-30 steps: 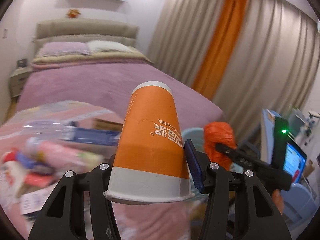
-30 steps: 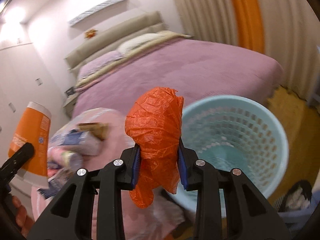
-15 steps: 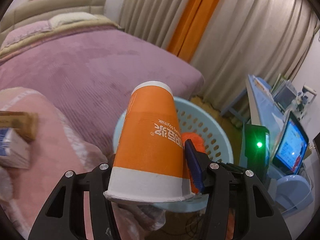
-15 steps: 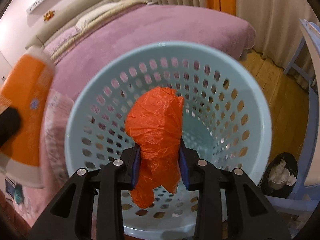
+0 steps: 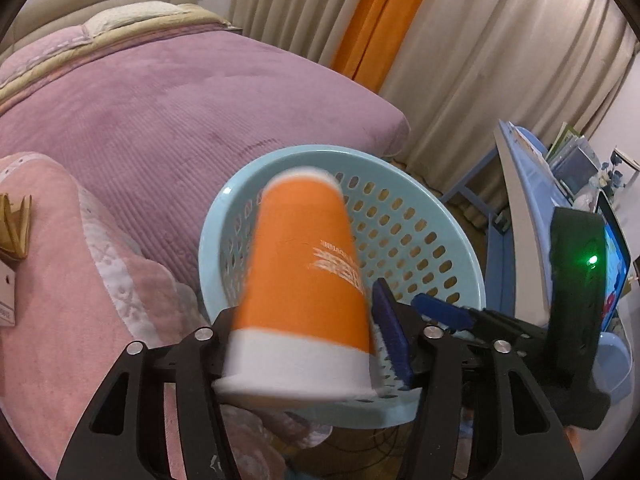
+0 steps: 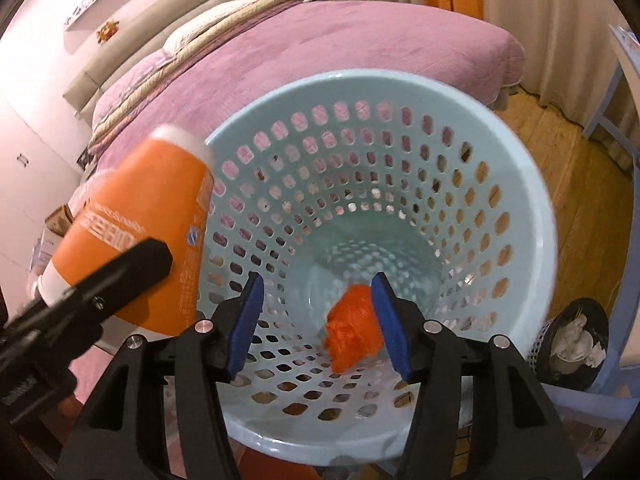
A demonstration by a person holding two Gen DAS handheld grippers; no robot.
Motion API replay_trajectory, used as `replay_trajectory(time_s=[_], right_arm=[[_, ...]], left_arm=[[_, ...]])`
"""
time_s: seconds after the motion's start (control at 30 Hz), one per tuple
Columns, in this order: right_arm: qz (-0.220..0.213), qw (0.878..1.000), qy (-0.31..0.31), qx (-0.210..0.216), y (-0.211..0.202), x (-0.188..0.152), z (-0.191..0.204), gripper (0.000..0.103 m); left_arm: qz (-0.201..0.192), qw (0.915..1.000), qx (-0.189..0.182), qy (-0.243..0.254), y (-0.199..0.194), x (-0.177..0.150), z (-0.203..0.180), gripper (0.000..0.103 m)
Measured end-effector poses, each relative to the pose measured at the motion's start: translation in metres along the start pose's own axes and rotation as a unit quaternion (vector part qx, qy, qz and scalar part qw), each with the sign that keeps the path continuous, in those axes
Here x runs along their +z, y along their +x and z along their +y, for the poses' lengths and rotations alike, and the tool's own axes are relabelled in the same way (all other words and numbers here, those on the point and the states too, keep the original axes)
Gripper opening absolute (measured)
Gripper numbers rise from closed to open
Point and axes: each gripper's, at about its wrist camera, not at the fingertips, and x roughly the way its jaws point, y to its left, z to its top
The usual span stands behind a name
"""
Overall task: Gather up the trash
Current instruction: 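Carry both items to the blue basket and open both tools to drop them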
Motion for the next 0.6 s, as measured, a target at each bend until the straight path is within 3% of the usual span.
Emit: replay_trajectory(time_s=[0.07, 0.37, 0.6], right_arm=[[-0.01, 1.0, 0.013, 0.002, -0.008, 0.002, -0.005, 0.054], [-0.039, 0.999, 0.018, 0.012, -0.032, 0.003, 0.002, 0.054], [-0.067, 0.996, -0.031, 0.039, -0.052, -0.001, 0.043, 0.054]], left_arm=[[-0.006, 1.0, -0.002, -0.003, -0.003, -0.001, -0.001, 0.07], [-0.042, 0.999, -0.008, -0.015, -0.043, -0.013, 0.005, 0.07], [-0.098, 0.9949, 0.004, -0.024, -0.105, -0.029, 0.018, 0.07]])
